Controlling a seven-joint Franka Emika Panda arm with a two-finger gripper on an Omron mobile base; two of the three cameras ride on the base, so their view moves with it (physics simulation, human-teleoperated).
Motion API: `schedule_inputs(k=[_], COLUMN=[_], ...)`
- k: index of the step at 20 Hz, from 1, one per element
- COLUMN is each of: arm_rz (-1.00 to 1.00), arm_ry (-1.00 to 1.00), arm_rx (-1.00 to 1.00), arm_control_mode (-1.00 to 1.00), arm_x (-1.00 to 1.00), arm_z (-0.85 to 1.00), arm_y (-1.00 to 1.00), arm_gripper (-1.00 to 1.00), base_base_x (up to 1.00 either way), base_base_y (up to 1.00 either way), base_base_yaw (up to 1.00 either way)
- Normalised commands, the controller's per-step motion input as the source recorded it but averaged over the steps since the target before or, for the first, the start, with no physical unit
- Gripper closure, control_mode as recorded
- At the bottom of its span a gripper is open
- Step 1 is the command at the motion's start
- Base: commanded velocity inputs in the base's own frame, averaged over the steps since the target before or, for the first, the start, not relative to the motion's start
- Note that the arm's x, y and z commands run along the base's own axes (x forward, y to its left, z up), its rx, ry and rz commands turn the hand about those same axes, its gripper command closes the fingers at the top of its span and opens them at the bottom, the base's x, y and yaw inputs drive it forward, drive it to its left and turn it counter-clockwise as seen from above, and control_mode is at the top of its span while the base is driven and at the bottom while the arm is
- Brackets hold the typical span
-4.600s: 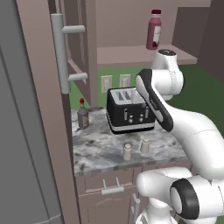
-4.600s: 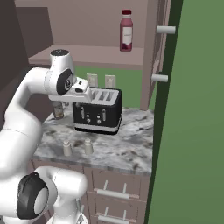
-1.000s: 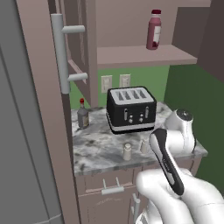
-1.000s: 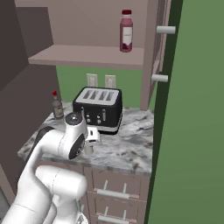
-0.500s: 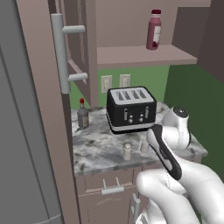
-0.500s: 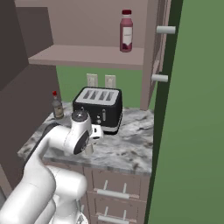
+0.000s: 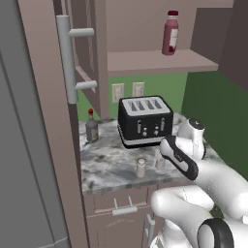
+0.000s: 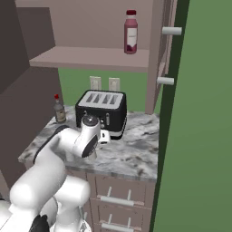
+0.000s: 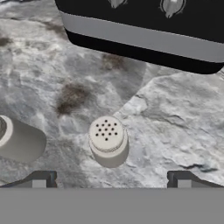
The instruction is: Pick the shaker and shaker from the counter and place them in the cabinet.
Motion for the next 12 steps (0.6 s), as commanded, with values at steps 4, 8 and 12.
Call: schedule_inputs(k=[4,8,12], arm_rz=[0.01,0.01,0.0], arm_ry=[0.0,0.0,0.0], arm_rx=[0.03,0.04,0.04], arm_control_mode=[-1.0,-1.0,-1.0], arm_x=[0.22,0.19,0.11], arm_z=[-0.44,-0.29,-0.17], arm_y=[0.0,0.0,0.0], arm_gripper=[-1.0,-1.0,-1.0], base_base_x=[0.0,0.0,0.0], base_base_y=[0.0,0.0,0.0], base_base_yaw=[0.0,0.0,0.0])
